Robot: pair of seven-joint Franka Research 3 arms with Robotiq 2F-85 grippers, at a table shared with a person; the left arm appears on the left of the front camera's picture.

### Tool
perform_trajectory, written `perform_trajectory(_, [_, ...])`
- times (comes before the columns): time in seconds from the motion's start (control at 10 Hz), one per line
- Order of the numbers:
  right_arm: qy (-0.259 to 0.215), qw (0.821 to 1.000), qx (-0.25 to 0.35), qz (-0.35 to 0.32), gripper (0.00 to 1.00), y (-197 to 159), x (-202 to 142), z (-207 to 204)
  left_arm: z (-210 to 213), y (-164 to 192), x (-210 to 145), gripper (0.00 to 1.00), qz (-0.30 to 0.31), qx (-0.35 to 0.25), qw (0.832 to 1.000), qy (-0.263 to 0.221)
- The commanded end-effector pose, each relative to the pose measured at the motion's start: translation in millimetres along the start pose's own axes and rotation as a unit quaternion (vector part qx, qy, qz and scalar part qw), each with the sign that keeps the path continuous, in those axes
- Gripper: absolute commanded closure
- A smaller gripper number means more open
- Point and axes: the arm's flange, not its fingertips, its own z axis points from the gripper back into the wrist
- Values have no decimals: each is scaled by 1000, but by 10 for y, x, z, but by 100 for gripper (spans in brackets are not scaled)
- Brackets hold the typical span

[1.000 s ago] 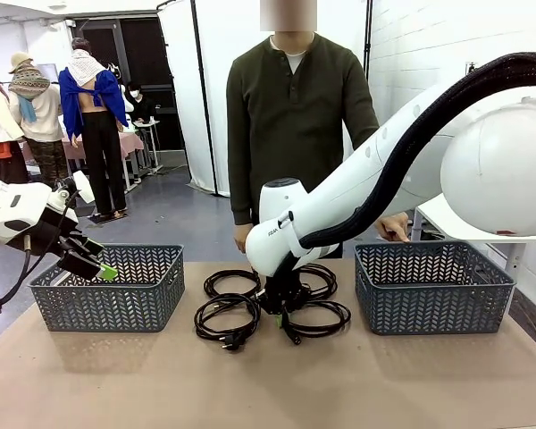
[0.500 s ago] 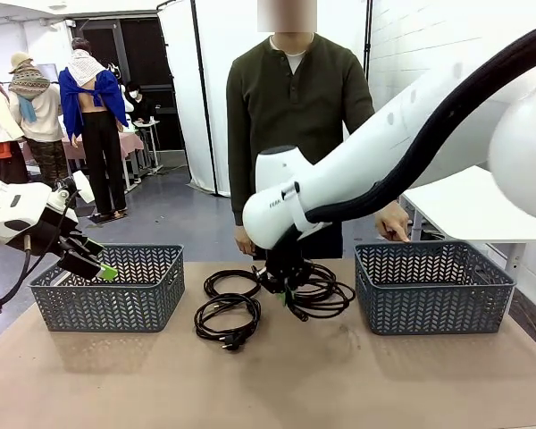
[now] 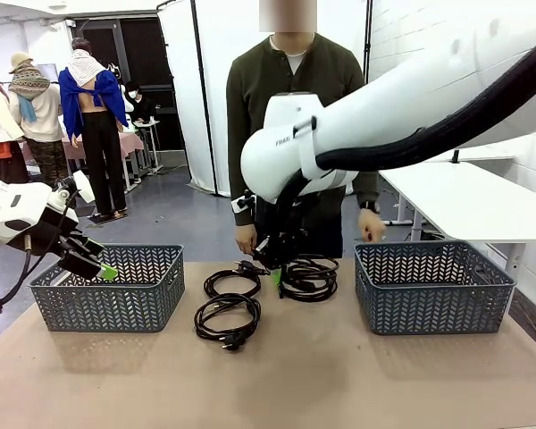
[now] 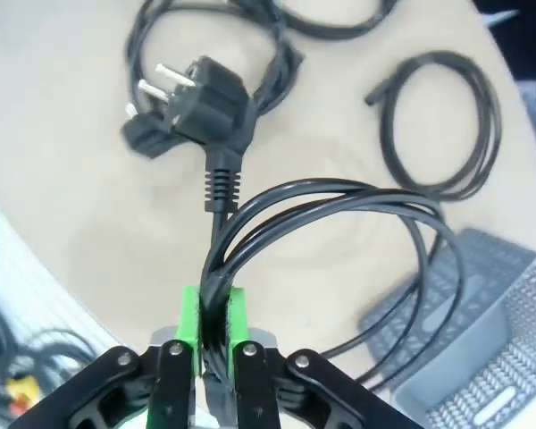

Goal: Organize the cables according to human instructions.
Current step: Pick up a bundle of cables and place it in the basket indicated by the human.

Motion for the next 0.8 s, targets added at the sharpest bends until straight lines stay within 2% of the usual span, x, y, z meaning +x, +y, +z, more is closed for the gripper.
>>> perform_trajectory(0.0, [20,995,9,101,100,-123,-256,107,-13,30,-23,0,-1,-2,1000,-2])
perform_trajectory(0.3, [59,980,-27,188,100,-184,-374,234,-13,30,-23,0,-1,-2,1000,-2])
perform_trajectory(0.4, [56,976,-21,209,100,-200,-384,258,-13,30,-23,0,-1,-2,1000,-2])
perform_trajectory(0.5, [47,977,-12,209,100,-202,-386,263,-13,30,-23,0,-1,-2,1000,-2])
perform_trajectory(0.7, [59,981,-11,186,100,-165,-316,235,-13,30,-23,0,-1,-2,1000,-2])
